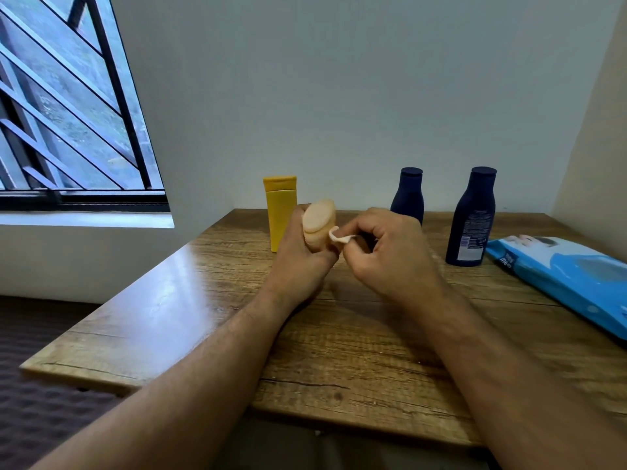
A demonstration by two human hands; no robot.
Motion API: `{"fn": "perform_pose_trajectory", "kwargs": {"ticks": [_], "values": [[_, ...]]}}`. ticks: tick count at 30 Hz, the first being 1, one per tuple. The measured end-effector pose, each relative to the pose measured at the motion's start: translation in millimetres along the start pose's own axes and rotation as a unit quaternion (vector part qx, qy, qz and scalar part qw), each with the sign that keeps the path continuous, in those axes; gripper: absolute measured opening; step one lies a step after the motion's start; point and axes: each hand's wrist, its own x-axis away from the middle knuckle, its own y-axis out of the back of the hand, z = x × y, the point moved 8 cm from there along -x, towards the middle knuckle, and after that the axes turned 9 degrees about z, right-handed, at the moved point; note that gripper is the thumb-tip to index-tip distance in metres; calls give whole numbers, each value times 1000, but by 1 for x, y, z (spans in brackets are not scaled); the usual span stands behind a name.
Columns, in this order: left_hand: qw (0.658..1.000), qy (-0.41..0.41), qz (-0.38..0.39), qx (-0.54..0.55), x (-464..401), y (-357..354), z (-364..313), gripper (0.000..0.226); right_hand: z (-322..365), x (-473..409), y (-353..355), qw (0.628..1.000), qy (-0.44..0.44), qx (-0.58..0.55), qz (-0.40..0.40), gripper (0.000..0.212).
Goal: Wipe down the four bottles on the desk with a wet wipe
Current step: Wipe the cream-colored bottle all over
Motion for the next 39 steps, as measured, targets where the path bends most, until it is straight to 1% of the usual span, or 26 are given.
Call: {"fn": "perform_pose_trajectory", "kwargs": {"ticks": [4,8,10,12,14,15,16,17,19,20,22,24,27,28,30,32,33,34,36,38,39], "values": [[992,50,0,114,-1,-2,9,67,-12,-3,13,996,-49,5,-71,19],[962,88,-30,257,-1,0,12,63,-21,-2,21,993,-75,1,-91,19],[946,91,-38,308,-1,3,13,53,-21,-2,17,994,-73,-25,-71,19],[946,81,-38,310,-2,4,13,39,-18,-2,8,996,-66,-53,-32,21],[957,69,-46,277,-3,6,9,14,-18,-2,4,995,-64,-68,-23,22],[960,73,-57,263,-2,8,9,15,-19,-2,4,995,-67,-71,-27,22],[960,81,-62,262,-2,9,9,26,-21,-2,4,994,-73,-72,-32,21],[955,85,-60,276,-1,9,8,35,-23,-3,5,994,-78,-73,-35,20],[946,84,-41,309,0,7,7,41,-26,-3,4,992,-88,-80,-38,20],[946,82,-33,310,1,5,7,40,-28,-3,4,992,-93,-83,-38,20],[945,87,-20,314,1,2,8,29,-31,-3,4,990,-105,-90,-38,19],[951,101,-5,292,-1,-2,11,28,-34,-3,3,988,-118,-91,-36,19],[965,84,19,248,-4,-3,11,42,-35,-2,5,985,-136,-101,-41,19],[975,68,28,211,-3,-3,10,48,-34,-2,7,983,-139,-109,-47,18],[998,11,39,54,-1,-2,2,55,-32,-1,10,982,-139,-113,-60,16],[993,-32,39,-105,0,-5,-5,64,-28,-1,11,986,-128,-92,-54,14],[988,-39,28,-148,-1,-4,-7,64,-25,-2,10,988,-121,-81,-48,14],[985,-39,14,-168,-1,-2,-8,60,-23,-2,10,990,-113,-72,-50,14],[982,-22,-13,-190,-2,2,-9,52,-20,-2,15,990,-98,-65,-83,14],[976,5,-21,-218,-3,1,-7,49,-18,-1,21,988,-86,-53,-116,14],[974,14,-18,-225,-3,0,-5,47,-16,-1,22,989,-80,-42,-119,14]]}}
